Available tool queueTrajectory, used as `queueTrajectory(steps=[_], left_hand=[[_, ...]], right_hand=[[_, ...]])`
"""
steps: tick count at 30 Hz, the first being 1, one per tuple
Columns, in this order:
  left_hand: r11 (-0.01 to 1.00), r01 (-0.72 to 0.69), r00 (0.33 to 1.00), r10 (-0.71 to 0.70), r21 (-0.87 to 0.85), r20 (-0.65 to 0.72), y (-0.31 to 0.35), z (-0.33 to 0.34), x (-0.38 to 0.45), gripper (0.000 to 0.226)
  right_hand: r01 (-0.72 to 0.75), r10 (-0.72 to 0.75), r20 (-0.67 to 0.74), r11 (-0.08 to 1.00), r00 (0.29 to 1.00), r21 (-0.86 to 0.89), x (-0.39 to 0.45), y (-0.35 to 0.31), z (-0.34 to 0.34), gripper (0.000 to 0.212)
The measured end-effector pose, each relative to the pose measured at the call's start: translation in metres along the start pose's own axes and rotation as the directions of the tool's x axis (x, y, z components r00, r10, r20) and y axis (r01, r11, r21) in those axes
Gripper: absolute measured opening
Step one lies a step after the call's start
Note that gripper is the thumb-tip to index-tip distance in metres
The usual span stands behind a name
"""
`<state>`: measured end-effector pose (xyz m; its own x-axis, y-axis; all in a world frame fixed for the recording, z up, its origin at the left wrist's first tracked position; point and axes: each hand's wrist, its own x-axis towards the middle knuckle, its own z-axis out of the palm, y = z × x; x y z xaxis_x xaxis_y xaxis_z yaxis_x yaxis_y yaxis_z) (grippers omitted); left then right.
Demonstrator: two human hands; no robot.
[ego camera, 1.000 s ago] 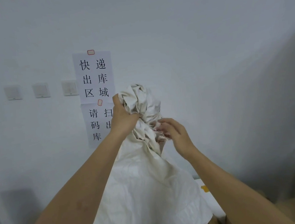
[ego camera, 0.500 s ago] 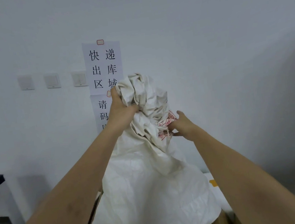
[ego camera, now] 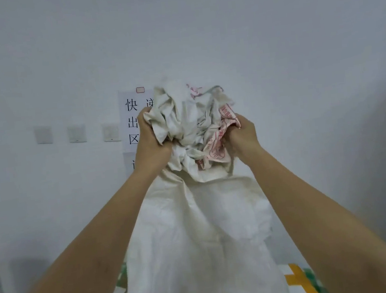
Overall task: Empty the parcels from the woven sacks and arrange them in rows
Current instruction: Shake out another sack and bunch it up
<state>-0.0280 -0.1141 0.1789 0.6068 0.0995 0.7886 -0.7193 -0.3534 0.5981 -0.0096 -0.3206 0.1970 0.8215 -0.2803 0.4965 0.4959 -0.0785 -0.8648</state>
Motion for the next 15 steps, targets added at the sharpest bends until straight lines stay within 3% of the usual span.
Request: queueTrajectory(steps=[3,9,11,15], left_hand=[[0.967,0.082,0.988,-0.111,0.240,0.108,-0.021,0.007,-0.014,0.061],[0.977,0.087,0.996,-0.090,0.197,0.007,-0.021,0.011,-0.011,0.070],[0.956,0.107,0.993,-0.119,0.274,0.025,-0.028,0.006,-0.014,0.066],[0.940,0.149,0.971,-0.197,0.308,0.132,-0.045,0.005,-0.031,0.060]], right_hand=[[-0.156,0.165,0.020,0.962,0.986,-0.224,-0.007,0.022,-0.006,0.027],[0.016,-0.019,-0.077,0.999,0.997,-0.040,-0.019,0.012,-0.004,0.023],[0.014,-0.018,-0.031,0.993,0.999,-0.121,-0.031,0.022,-0.003,0.029],[-0.007,0.016,0.030,0.965,0.999,-0.263,-0.051,0.048,-0.006,0.016]])
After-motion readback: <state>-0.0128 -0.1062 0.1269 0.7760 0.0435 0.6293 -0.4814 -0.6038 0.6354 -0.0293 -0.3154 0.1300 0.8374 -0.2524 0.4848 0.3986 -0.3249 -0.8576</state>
